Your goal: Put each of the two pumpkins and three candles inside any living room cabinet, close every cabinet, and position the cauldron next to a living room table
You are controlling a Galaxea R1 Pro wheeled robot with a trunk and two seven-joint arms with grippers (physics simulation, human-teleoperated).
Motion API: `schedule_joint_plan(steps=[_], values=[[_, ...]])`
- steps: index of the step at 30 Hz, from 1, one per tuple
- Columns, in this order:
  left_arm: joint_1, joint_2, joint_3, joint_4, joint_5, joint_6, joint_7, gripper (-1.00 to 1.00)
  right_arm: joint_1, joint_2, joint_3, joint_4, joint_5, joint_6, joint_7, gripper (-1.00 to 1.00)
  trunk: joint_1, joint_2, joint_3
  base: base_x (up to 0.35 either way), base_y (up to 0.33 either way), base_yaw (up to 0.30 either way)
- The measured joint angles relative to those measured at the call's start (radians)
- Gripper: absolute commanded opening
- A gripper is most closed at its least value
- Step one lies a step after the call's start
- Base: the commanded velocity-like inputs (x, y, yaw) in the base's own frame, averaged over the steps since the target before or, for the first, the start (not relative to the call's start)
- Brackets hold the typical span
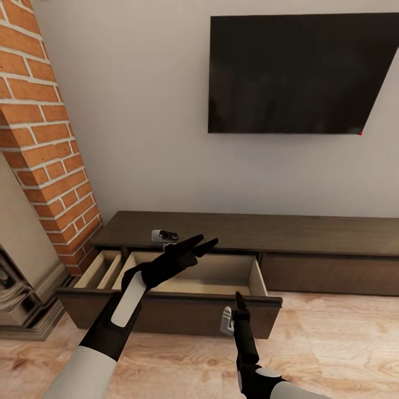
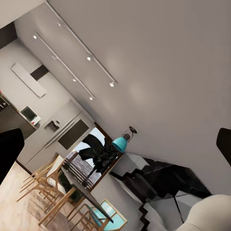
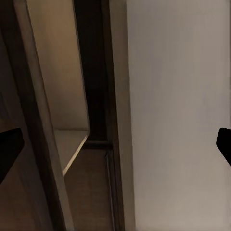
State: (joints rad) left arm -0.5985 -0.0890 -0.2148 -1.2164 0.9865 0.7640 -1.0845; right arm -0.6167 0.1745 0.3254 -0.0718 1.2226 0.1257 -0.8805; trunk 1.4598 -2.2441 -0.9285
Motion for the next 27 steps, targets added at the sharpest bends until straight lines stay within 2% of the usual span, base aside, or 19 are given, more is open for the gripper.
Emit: schedule_joint_plan(steps=[27], values=[[0.0, 0.0, 0.0, 0.0, 0.0, 0.001, 0.0, 1.0, 0.0, 0.0, 0.001, -0.003, -0.005, 0.0, 0.0, 1.0, -0.103, 0.189, 0.084, 0.0, 0.0, 0.0]])
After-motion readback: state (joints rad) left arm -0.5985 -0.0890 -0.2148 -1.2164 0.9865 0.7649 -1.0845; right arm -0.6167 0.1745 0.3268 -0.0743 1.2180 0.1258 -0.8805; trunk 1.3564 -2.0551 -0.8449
